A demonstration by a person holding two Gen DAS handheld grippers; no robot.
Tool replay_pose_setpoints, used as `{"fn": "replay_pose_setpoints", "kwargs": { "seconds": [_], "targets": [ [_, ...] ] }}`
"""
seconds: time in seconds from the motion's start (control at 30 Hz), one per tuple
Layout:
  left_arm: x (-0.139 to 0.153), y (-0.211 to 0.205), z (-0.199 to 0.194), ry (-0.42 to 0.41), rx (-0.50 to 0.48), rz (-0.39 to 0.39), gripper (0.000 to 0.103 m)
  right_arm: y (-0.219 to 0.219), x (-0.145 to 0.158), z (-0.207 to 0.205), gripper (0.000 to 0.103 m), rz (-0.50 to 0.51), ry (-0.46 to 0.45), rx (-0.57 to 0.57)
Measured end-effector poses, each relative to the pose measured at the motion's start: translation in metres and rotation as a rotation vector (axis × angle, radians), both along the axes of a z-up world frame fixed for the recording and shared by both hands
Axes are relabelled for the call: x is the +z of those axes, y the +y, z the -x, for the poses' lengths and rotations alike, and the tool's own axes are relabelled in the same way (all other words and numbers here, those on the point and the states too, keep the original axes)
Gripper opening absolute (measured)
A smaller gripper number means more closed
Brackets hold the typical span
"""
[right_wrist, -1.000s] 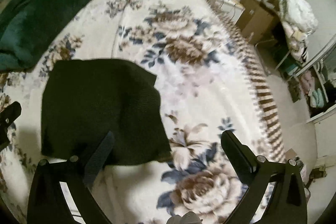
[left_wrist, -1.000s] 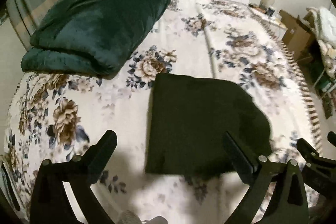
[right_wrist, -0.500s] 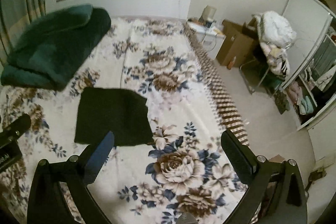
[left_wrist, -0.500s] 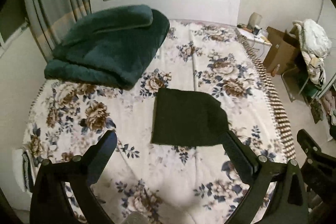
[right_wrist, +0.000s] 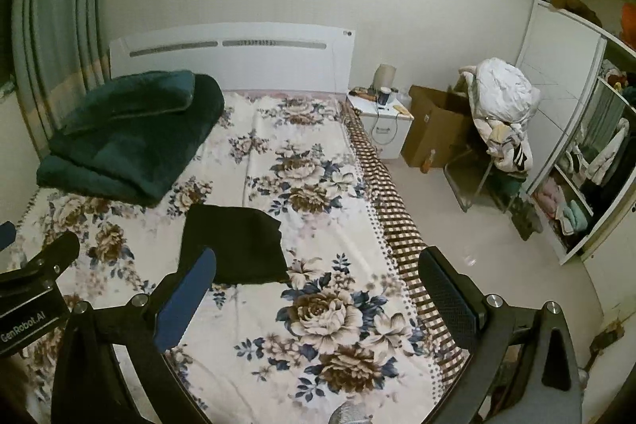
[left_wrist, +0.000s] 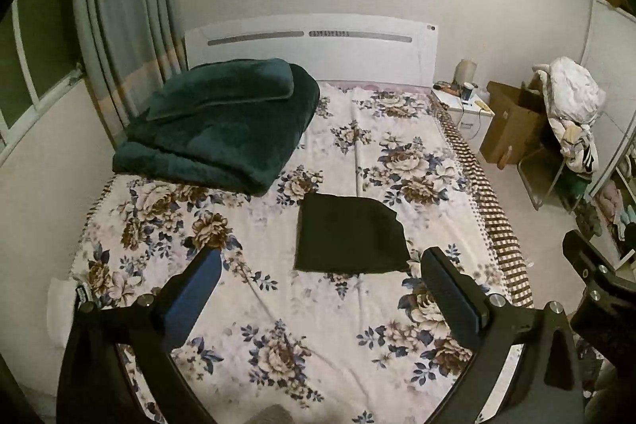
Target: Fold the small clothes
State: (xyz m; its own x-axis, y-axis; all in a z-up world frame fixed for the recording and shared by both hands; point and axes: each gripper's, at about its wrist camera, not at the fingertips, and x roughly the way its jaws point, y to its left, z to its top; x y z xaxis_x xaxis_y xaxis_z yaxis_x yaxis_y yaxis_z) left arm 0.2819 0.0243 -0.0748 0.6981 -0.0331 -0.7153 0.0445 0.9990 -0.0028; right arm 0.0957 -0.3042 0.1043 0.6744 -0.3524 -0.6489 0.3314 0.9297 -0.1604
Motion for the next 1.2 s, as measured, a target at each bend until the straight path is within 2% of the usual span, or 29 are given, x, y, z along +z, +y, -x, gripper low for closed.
{"fn": "replay_pose_setpoints", "kwargs": {
  "seconds": [0.27,0.4,1.2],
  "targets": [
    [0.024,0.008,0.032,-0.041,0.015,0.007,0.103,0.015,0.038,0.047,0.103,0.01,-0.046,0.02],
    [0.03,0.011,0.04,-0.056,0.024,0.009,0.103,0.017,0.048,0.054,0.103,0.01,-0.057,0.032],
    [0.046,0.01,0.061,-0.054,0.039,-0.004,0.103,0.016,0.06,0.054,0.103,-0.035,-0.046,0.079]
  ]
}}
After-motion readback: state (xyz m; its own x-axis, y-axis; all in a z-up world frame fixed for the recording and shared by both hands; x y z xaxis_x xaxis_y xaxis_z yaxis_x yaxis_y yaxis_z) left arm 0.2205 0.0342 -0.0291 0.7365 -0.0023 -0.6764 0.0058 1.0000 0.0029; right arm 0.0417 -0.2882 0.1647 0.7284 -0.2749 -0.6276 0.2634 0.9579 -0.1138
